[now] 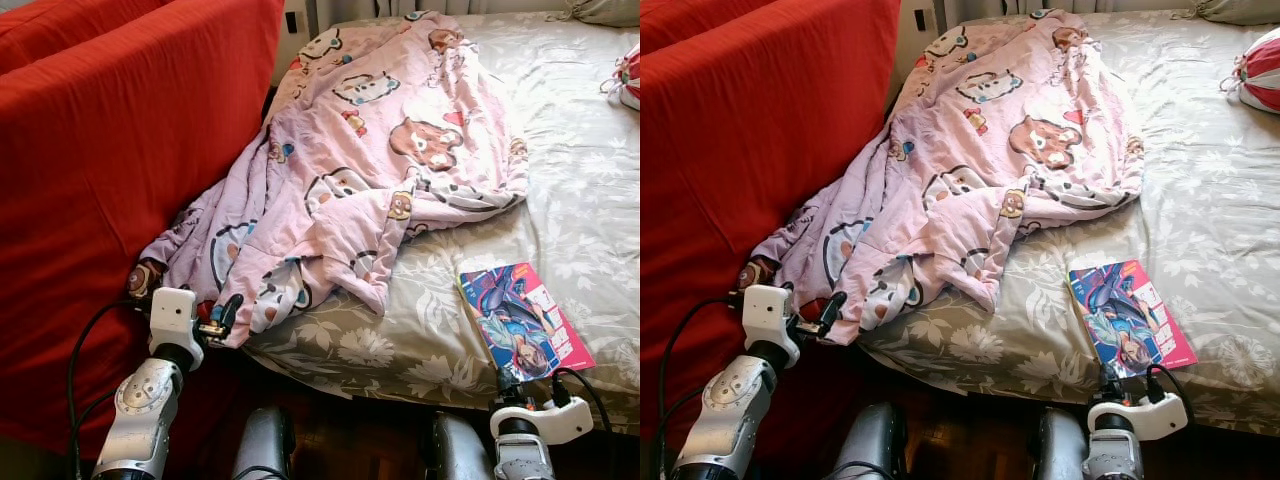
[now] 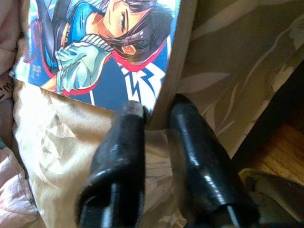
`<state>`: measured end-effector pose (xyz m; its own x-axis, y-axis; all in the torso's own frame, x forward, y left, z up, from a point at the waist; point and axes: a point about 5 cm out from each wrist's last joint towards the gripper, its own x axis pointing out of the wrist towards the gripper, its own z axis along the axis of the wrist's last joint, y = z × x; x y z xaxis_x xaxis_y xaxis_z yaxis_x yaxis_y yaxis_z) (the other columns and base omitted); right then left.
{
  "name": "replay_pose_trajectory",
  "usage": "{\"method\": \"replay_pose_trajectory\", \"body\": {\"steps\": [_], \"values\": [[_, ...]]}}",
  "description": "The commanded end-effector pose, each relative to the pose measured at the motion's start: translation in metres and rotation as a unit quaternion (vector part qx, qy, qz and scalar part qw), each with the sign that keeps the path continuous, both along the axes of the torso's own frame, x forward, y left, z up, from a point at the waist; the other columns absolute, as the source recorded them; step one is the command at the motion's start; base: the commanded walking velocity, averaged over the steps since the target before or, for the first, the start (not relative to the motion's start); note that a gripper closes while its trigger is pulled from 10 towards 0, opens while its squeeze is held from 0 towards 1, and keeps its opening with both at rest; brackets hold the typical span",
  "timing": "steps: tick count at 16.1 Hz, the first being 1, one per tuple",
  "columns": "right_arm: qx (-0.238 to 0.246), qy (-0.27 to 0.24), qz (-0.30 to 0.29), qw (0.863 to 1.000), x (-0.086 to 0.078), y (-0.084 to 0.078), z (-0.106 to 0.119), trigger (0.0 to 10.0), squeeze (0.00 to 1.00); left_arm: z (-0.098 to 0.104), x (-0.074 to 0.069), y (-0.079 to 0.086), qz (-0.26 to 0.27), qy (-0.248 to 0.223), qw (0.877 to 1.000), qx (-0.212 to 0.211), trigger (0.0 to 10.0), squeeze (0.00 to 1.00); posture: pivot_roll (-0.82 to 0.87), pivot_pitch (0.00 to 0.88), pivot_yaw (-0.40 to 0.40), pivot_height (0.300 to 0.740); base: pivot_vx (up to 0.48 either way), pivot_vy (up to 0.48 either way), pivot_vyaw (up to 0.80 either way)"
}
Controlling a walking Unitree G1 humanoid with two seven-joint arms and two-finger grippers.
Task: Clean up the room
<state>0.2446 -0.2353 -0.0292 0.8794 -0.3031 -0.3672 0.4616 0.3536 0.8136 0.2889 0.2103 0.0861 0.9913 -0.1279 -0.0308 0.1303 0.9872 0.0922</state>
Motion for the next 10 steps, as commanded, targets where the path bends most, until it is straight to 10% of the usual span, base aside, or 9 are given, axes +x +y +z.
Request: {"method": "replay_pose_trajectory", "body": {"steps": [1,6,9,10], "values": [[0.006,0.005,-0.006,1.0,-0.001,0.002,-0.002,0.0,0.0,0.002,-0.003,0.006,0.004,-0.003,1.0,0.013,10.0,0.0,0.21,0.116,0.115,0.586,0.0,0.0,0.0],[0.002,-0.004,-0.016,1.0,0.001,-0.002,0.001,0.0,0.0,0.001,-0.003,0.006,0.008,-0.003,1.0,0.016,10.0,0.0,0.21,0.112,0.109,0.586,0.0,0.0,0.0],[-0.083,0.004,-0.026,0.996,0.004,-0.011,0.011,0.0,0.0,-0.001,0.0,0.004,0.015,-0.003,1.0,0.013,10.0,0.0,0.18,0.098,0.097,0.586,0.0,0.0,0.0],[-0.099,-0.002,-0.023,0.995,0.006,-0.012,0.014,6.7,0.0,-0.002,0.001,0.003,0.015,-0.003,1.0,0.012,10.0,0.0,0.17,0.092,0.094,0.586,0.0,0.0,0.0]]}}
